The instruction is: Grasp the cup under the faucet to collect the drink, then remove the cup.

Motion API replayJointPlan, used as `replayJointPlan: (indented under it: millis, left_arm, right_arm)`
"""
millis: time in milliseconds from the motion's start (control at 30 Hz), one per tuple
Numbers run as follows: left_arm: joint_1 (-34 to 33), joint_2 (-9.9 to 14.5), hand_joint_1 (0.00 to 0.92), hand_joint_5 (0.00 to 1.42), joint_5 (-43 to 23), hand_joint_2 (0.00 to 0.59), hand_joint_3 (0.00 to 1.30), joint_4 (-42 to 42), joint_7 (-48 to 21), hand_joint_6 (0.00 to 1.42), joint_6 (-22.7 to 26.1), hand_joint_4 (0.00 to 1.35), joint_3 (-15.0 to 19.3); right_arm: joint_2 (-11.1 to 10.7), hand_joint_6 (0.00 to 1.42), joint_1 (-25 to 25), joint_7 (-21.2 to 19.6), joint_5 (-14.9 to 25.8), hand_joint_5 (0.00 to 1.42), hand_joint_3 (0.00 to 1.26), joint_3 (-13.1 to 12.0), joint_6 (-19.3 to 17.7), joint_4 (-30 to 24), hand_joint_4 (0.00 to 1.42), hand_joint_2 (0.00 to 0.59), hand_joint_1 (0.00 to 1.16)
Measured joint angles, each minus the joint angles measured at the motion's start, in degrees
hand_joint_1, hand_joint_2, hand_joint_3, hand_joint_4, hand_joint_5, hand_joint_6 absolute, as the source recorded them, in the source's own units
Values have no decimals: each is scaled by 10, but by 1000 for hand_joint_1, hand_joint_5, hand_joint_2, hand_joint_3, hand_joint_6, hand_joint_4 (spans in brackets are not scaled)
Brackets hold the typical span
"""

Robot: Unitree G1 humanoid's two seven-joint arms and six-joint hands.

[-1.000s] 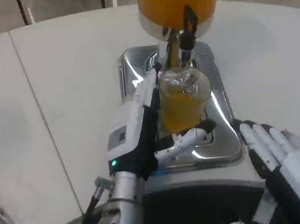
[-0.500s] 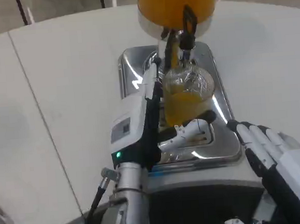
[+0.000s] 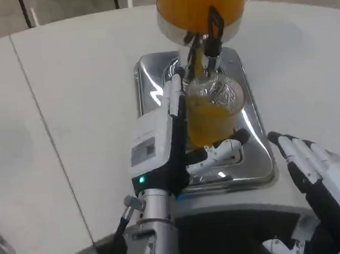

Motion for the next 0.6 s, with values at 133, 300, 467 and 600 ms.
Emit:
replayJointPlan:
  millis: [133, 300, 467, 600]
  left_arm:
    - [-1, -12, 236, 269, 2, 33, 0, 8, 16, 252, 9, 0, -10]
    - [-18, -22, 222, 282, 3, 35, 0, 32, 34, 256, 24, 5, -17]
    - [-52, -32, 223, 305, 2, 36, 0, 77, 52, 285, 38, 26, -20]
    - [-61, -34, 218, 350, 2, 33, 37, 92, 66, 341, 41, 77, -21]
  right_arm:
    - [4, 54, -1, 1, -1, 0, 0, 1, 7, 0, 0, 350, 611]
    - [9, 58, -2, 5, 6, 0, 0, 1, 18, 0, 0, 353, 609]
    - [11, 61, -9, 15, 8, 0, 0, 3, 30, 0, 0, 353, 608]
    - [11, 75, -22, 17, 8, 0, 0, 3, 36, 2, 0, 354, 607]
